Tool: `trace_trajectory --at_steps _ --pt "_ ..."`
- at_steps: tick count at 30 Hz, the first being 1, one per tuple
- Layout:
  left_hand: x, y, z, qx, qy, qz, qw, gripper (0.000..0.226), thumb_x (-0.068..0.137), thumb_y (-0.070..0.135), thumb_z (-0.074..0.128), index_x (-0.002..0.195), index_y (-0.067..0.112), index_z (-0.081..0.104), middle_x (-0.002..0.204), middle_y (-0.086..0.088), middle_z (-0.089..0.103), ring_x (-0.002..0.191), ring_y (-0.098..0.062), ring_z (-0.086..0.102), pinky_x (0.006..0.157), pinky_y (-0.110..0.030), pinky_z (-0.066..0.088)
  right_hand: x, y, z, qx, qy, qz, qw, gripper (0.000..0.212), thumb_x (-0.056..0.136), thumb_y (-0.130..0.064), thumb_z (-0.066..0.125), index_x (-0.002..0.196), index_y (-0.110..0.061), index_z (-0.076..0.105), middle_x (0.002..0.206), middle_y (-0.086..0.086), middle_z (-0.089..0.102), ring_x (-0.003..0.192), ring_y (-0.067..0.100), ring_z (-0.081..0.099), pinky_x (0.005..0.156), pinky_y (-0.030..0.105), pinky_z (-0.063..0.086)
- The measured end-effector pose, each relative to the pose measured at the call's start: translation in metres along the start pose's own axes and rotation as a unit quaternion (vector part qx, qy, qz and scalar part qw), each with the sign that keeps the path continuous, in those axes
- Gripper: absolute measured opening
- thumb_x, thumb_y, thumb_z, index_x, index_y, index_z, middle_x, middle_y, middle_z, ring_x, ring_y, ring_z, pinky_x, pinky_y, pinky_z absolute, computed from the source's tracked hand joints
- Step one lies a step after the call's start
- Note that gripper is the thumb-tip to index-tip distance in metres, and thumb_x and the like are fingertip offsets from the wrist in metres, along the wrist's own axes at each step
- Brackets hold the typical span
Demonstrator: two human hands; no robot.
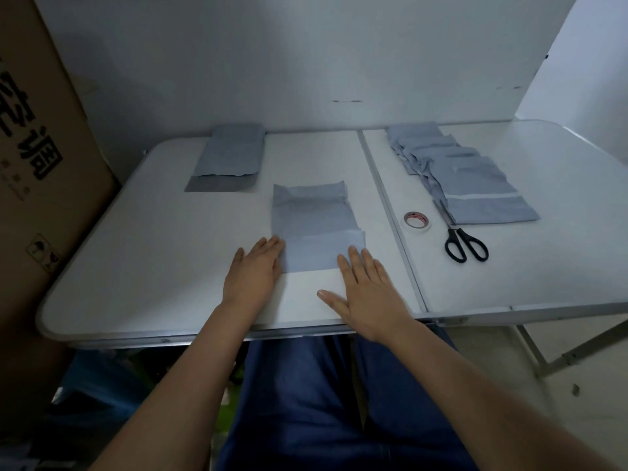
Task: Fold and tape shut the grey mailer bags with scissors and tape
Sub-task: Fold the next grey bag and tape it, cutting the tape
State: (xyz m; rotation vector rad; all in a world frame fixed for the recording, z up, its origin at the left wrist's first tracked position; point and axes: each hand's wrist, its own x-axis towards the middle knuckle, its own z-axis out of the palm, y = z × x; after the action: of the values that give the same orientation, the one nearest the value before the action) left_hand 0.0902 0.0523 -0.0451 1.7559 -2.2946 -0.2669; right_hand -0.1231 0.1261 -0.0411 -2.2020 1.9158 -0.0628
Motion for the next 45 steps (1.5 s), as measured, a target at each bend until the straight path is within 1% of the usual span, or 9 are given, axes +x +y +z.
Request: trace_trajectory --at_steps 12,17,20,22,25,27,31,41,45 --pt "-0.002 0.001 0.001 -0.016 0.006 -0.001 1.0 0.048 0.103 0.015 0.03 0.15 0.022 0.03 0.158 0.005 0.023 0.147 -0.014 0.017 0.119 -0.042 0.009 -0.01 0.02 -0.004 0.011 0.031 0.044 0.999 0.118 0.061 -0.079 -0.032 0.153 -0.01 -0.009 0.161 0.007 -0.015 0.148 0.019 -0.015 0.12 0.04 -0.008" --pt "0.001 0.001 0.002 -0.009 -0.007 -0.009 1.0 0.05 0.103 0.016 0.031 0.151 0.022 0.026 0.159 0.006 0.019 0.147 -0.013 0.013 0.12 -0.042 0.005 0.011 -0.012 -0.023 0.062 0.113 -0.002 0.992 0.087 0.088 -0.063 -0.004 0.153 -0.007 0.01 0.161 0.009 0.004 0.149 0.021 0.0 0.121 0.035 -0.003" --pt "0.001 -0.002 0.005 -0.011 -0.005 -0.01 1.0 0.051 0.102 0.015 0.033 0.152 0.022 0.024 0.16 0.006 0.018 0.147 -0.012 0.011 0.119 -0.041 0.003 0.039 -0.032 -0.014 0.079 0.096 -0.08 0.989 0.048 0.103 -0.022 0.031 0.149 -0.008 0.028 0.157 0.011 0.025 0.146 0.022 0.021 0.118 0.027 0.005" --pt "0.001 -0.002 0.006 -0.014 -0.005 -0.009 1.0 0.052 0.102 0.014 0.033 0.152 0.022 0.022 0.16 0.006 0.016 0.147 -0.011 0.01 0.119 -0.04 0.001 0.055 -0.039 -0.005 0.088 0.076 -0.088 0.989 0.051 0.099 -0.005 0.036 0.149 -0.011 0.029 0.157 0.008 0.028 0.145 0.019 0.024 0.118 0.025 0.007" --pt "0.002 -0.001 0.005 -0.01 -0.009 -0.01 1.0 0.052 0.102 0.013 0.029 0.152 0.023 0.021 0.16 0.006 0.015 0.147 -0.011 0.009 0.12 -0.039 0.0 0.065 -0.037 0.003 0.05 0.085 -0.074 0.992 0.049 0.103 -0.025 0.024 0.151 -0.013 0.027 0.158 0.004 0.024 0.146 0.018 0.02 0.118 0.029 0.007" --pt "0.002 0.0 0.003 -0.008 -0.014 -0.01 1.0 0.051 0.103 0.015 0.028 0.153 0.022 0.02 0.16 0.006 0.015 0.147 -0.011 0.008 0.12 -0.039 0.001 0.062 -0.033 0.009 0.023 0.084 -0.066 0.994 0.066 0.096 -0.048 0.007 0.152 -0.018 0.024 0.16 -0.001 0.02 0.148 0.021 0.014 0.119 0.036 0.004" --pt "0.0 -0.001 0.002 -0.008 -0.017 -0.008 1.0 0.051 0.104 0.018 0.026 0.153 0.023 0.019 0.16 0.007 0.014 0.148 -0.012 0.008 0.12 -0.04 0.001 0.058 -0.021 0.013 -0.015 0.072 -0.034 0.997 0.075 0.084 -0.07 0.003 0.153 -0.039 0.012 0.161 -0.012 0.005 0.147 0.035 -0.002 0.119 0.048 -0.003" --pt "-0.009 -0.013 -0.007 -0.037 -0.026 -0.061 0.997 0.049 0.106 0.027 0.019 0.154 0.019 0.016 0.161 0.002 0.011 0.148 -0.013 0.005 0.118 -0.036 0.001 0.06 -0.019 0.01 -0.019 0.059 -0.022 0.998 0.076 0.079 -0.076 0.0 0.15 -0.048 0.002 0.161 -0.017 -0.004 0.146 0.037 -0.01 0.117 0.052 -0.007" --pt "0.004 0.005 -0.008 -0.036 0.022 0.021 0.999 0.051 0.104 0.016 0.026 0.154 0.02 0.015 0.161 0.001 0.013 0.148 -0.014 0.007 0.118 -0.037 0.001 0.061 -0.018 0.011 -0.024 0.052 -0.024 0.998 0.076 0.079 -0.076 -0.001 0.15 -0.048 -0.001 0.16 -0.017 -0.007 0.146 0.037 -0.012 0.117 0.053 -0.007"
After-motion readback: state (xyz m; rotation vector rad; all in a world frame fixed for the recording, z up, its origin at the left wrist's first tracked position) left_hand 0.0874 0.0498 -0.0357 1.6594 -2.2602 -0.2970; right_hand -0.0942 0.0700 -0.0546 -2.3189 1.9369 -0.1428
